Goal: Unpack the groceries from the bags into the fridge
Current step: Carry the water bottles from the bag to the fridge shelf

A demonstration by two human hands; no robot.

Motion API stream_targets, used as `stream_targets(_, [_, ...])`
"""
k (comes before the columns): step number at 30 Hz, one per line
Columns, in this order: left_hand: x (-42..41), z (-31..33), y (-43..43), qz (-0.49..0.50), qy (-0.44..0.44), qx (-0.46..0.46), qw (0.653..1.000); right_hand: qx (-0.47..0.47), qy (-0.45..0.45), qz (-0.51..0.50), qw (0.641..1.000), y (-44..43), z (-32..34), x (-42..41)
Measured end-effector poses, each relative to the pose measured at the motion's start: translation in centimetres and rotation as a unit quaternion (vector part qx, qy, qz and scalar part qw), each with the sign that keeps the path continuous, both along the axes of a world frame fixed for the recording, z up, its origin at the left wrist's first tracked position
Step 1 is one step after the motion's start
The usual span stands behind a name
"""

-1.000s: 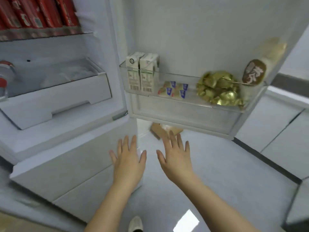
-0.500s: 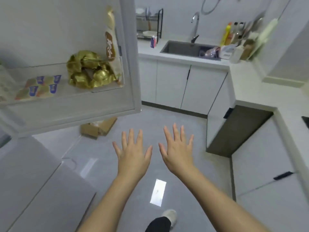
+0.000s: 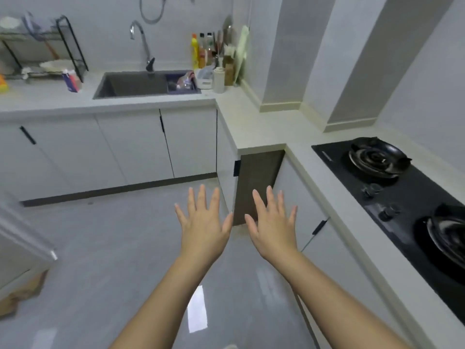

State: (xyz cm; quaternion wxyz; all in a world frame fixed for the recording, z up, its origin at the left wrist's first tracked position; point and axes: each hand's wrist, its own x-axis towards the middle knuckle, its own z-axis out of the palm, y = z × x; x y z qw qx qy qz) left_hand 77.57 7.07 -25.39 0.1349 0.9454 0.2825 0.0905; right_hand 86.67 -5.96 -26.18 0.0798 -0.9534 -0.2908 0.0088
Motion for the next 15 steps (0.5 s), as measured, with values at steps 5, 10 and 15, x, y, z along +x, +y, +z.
stream_targets(5, [5.6, -0.9, -2.6, -0.087, 0.020, -0.006, 0.996, 0.009, 0.034, -0.099, 0.994, -4.7, -1.3, 3.5])
stream_targets(10, [9.5, -1.4, -7.4, -0.167, 0.045, -0.009, 0.985, 0.015, 0.042, -0.178, 0.983, -10.7, -2.0, 5.5])
stream_targets(15, [12.7, -1.0, -13.5, -0.224, 0.034, -0.009, 0.974, 0.041, 0.048, -0.239, 0.969, -17.6, -2.4, 6.8])
